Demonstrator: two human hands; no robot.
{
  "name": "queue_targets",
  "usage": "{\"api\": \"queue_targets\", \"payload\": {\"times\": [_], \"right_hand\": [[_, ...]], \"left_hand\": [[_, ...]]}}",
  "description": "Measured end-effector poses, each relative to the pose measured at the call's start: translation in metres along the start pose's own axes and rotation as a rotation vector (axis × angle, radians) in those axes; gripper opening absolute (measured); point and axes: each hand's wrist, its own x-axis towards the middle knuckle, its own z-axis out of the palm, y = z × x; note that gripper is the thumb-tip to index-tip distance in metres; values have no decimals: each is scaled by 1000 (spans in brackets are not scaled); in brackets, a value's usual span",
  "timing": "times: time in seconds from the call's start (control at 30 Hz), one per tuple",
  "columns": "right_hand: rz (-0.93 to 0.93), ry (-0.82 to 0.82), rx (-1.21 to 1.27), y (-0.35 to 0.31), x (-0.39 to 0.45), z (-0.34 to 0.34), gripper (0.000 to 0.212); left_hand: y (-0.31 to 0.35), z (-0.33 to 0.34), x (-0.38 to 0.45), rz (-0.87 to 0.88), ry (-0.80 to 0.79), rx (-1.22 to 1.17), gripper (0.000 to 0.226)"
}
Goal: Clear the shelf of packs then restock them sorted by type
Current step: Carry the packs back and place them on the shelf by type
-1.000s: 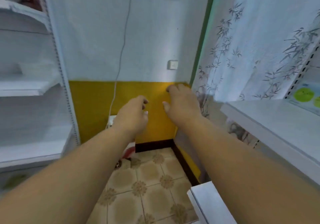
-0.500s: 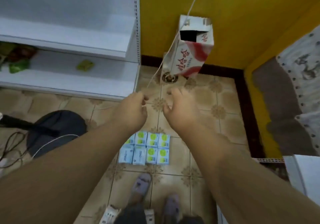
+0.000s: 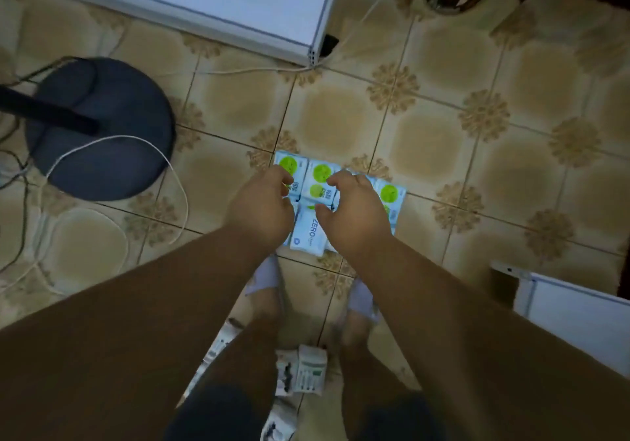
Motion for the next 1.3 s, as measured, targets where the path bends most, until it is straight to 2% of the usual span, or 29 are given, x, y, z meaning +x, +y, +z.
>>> {"api": "queue_targets", "payload": {"times": [0.23, 0.37, 0.43, 0.53, 0.6, 0.7, 0.8, 0.87, 1.0, 1.17, 1.23, 1.3], "right_hand": [[90, -82, 38, 67, 112, 140, 49], [102, -84, 31, 101, 159, 182, 51], [32, -127, -67, 114, 171, 195, 57], [-120, -220, -382, 130, 175, 210, 68], [-156, -220, -499, 135, 174, 216, 61], [-158, -163, -474, 135, 173, 215, 48], [-107, -142, -367, 131, 171, 206, 39], [-89, -138, -320, 129, 169, 199, 34], [-74, -64, -181, 121, 147, 165, 30], [120, 132, 199, 72, 65, 63, 34], [204, 225, 352, 42, 23, 5, 31], [237, 280, 492, 10, -19, -60, 26]], "left_hand": [[-115, 108, 105, -65, -93, 2, 34], [-153, 148, 149, -113, -37, 12, 36], [-165, 161, 161, -119, -30, 87, 41], [-175, 178, 167, -142, -72, 172, 54], [-178, 185, 165, -120, -24, 170, 52], [-178, 185, 159, -57, 66, 192, 44], [-178, 182, 150, 41, -80, 236, 58], [-181, 181, 148, 93, -159, 322, 57], [-168, 155, 138, 76, -95, 361, 39], [-97, 54, 76, -29, 26, 76, 30], [-53, -1, 40, -101, 21, -124, 26], [-9, -60, 2, -193, -48, -391, 18]]}}
